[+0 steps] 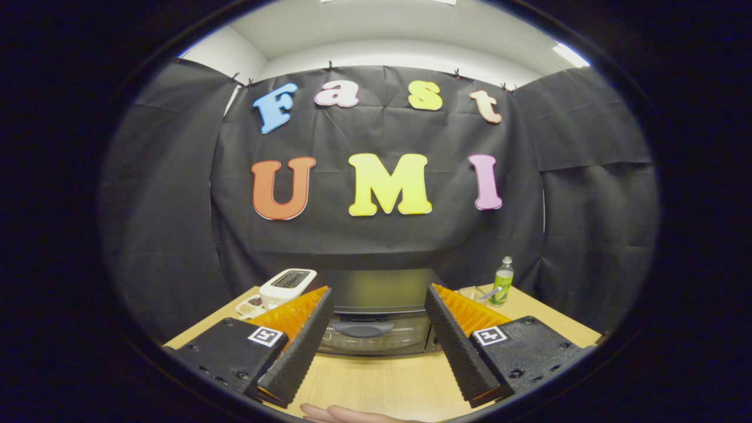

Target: Open the toaster oven, put the food inside, and close the toaster oven door.

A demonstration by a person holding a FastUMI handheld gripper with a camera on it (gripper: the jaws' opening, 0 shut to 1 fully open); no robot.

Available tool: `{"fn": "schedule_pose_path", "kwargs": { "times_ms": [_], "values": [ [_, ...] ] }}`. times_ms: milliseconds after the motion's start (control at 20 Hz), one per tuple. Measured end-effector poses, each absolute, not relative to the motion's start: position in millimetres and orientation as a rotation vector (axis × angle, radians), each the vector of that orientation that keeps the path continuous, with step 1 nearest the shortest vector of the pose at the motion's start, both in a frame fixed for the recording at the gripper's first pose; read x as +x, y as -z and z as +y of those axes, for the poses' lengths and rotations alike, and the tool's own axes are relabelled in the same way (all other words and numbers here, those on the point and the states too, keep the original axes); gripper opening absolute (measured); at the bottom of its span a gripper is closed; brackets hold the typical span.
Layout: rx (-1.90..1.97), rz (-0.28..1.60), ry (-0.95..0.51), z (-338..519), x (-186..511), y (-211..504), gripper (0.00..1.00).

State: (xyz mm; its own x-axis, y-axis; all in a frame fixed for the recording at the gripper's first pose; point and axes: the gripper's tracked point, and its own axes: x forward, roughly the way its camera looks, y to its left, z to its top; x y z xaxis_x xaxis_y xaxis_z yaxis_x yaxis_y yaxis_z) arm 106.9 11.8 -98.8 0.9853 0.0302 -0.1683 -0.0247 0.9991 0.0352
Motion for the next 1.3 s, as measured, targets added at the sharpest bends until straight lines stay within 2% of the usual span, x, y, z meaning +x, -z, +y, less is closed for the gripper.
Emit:
{"fn": "schedule_pose_path", "kwargs": {
  "times_ms": [350,650,1300],
  "values": [
    [0.061,0.33,-0.115,41,178,166,1.0],
    [-0.001,0.404,-0.055,33,215,208,1.0],
    [0.005,0.417,-0.047,42,212,225,1.0]
  ]
}}
